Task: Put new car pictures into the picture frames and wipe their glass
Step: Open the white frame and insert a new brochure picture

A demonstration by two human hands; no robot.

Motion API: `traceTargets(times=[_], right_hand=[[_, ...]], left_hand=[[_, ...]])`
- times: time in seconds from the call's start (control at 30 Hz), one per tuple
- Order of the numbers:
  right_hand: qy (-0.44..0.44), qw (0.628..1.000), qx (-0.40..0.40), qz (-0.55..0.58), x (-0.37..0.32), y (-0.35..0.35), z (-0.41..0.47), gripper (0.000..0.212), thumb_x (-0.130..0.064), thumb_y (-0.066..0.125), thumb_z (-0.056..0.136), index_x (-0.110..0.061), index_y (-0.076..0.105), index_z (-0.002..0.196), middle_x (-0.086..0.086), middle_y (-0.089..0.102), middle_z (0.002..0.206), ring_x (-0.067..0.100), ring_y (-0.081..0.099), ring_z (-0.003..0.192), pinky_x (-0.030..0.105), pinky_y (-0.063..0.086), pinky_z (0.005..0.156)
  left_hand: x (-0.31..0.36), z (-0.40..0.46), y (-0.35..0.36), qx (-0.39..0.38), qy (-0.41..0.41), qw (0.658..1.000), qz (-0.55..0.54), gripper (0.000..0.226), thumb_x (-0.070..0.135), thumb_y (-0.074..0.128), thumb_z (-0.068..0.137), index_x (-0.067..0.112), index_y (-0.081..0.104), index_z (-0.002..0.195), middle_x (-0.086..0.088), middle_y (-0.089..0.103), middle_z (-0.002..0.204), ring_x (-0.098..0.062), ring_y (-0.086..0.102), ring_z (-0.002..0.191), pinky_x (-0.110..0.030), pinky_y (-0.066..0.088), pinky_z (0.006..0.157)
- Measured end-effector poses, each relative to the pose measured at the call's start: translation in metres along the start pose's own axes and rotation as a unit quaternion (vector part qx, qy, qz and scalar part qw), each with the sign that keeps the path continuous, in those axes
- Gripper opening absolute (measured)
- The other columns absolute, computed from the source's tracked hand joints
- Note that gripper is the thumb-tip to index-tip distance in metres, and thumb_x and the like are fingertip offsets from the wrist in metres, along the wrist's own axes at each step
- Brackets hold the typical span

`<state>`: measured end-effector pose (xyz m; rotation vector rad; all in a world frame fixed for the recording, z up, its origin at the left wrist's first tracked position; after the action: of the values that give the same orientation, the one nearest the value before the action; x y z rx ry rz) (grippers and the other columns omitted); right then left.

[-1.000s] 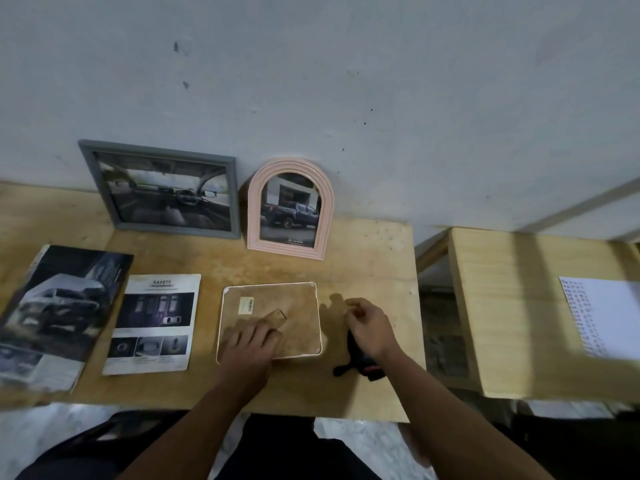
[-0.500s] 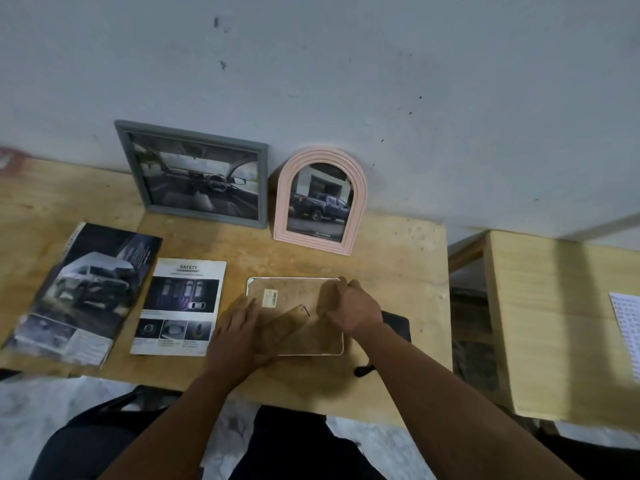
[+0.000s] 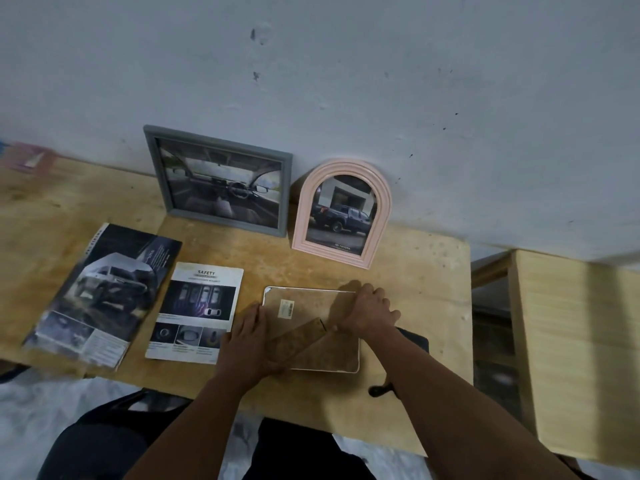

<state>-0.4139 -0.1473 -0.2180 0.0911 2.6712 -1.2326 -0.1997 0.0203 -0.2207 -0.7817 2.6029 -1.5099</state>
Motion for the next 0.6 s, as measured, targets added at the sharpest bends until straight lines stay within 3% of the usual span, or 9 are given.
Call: traceTargets(times=[0.2, 0.4, 0.6], right_hand=[[-0.014, 0.995, -0.014, 0.095, -0.001, 0.005, -0.001, 0.088, -0.033, 0.094, 0.069, -0.019, 0.030, 0.128, 0.010, 0.053, 0.125, 0.033, 0.062, 0.114, 0.047, 0.057, 0.094], [-0.016, 0.991, -0.012, 0.136, -0.004, 0.000, -0.006, 0.082, -0.027, 0.091, 0.073, -0.017, 0.029, 0.125, 0.010, 0.059, 0.117, 0.029, 0.064, 0.105, 0.040, 0.059, 0.083], [-0.020, 0.987, -0.039, 0.157, 0.004, -0.002, -0.007, 0.073, -0.024, 0.084, 0.080, -0.013, 0.031, 0.130, 0.011, 0.058, 0.120, 0.028, 0.062, 0.107, 0.043, 0.057, 0.088]], left_hand=[[0.002, -0.001, -0.003, -0.002, 0.000, 1.000, 0.020, 0.134, 0.075, 0.075, 0.070, 0.012, 0.001, 0.163, -0.003, -0.007, 0.172, -0.027, 0.003, 0.159, -0.055, 0.027, 0.120], [0.005, -0.003, -0.008, 0.008, 0.002, 0.999, 0.038, 0.133, 0.077, 0.075, 0.067, 0.013, 0.007, 0.162, -0.004, 0.000, 0.172, -0.027, 0.008, 0.158, -0.052, 0.032, 0.118], [0.007, -0.002, -0.010, 0.011, 0.007, 0.999, 0.041, 0.133, 0.075, 0.077, 0.066, 0.013, 0.009, 0.162, -0.002, 0.000, 0.172, -0.025, 0.008, 0.158, -0.051, 0.035, 0.116]])
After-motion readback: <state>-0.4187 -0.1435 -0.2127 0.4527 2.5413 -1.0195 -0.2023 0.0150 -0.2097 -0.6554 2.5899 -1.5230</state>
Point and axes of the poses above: each hand's wrist, its own z-axis towards the middle knuckle, its own y-axis out of the palm, x = y × z, the point moved 8 cm from there along z, towards the middle knuckle
